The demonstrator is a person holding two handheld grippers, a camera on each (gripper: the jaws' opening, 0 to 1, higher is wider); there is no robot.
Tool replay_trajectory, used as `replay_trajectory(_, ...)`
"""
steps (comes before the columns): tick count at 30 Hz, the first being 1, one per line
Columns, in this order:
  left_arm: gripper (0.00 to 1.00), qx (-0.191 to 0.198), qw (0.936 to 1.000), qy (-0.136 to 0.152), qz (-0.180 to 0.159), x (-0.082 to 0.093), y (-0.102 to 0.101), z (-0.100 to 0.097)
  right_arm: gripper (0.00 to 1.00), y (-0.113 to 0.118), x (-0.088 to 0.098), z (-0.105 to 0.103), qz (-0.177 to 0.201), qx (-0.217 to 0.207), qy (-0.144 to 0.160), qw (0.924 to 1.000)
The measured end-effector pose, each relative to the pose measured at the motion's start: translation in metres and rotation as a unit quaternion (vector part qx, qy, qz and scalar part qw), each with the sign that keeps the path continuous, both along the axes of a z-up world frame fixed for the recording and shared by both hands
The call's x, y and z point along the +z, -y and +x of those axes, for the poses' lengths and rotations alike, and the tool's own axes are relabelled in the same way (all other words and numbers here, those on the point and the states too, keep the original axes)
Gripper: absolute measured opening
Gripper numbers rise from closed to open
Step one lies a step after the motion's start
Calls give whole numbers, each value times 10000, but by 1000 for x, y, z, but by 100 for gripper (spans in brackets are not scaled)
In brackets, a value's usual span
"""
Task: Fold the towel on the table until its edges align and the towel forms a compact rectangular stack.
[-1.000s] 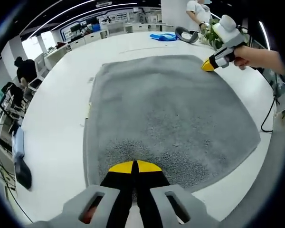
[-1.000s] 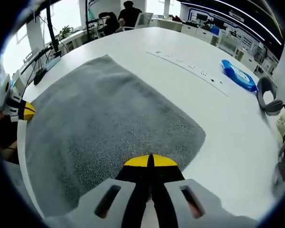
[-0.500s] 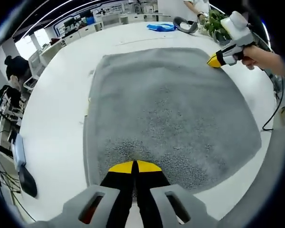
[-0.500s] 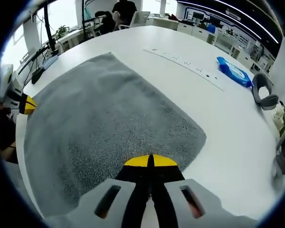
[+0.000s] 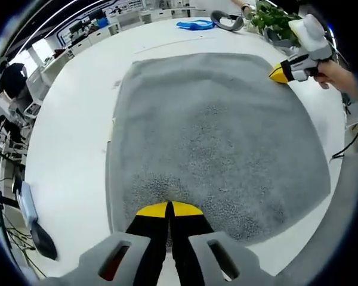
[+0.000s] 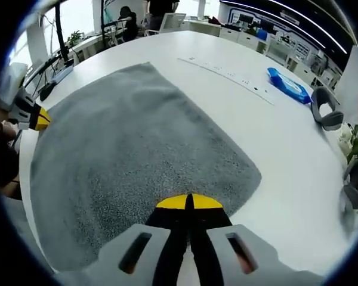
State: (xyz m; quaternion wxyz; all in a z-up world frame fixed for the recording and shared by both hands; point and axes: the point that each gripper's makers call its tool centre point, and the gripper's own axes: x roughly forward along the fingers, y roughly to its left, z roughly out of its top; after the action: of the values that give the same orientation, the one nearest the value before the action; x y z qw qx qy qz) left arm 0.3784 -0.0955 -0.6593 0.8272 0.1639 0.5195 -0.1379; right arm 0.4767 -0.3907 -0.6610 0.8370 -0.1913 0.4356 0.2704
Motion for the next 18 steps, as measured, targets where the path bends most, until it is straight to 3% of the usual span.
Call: replay_trajectory(18, 0, -305, 9991, -191, 205, 0, 0, 17, 0, 9, 1, -23, 22, -163, 33, 9999)
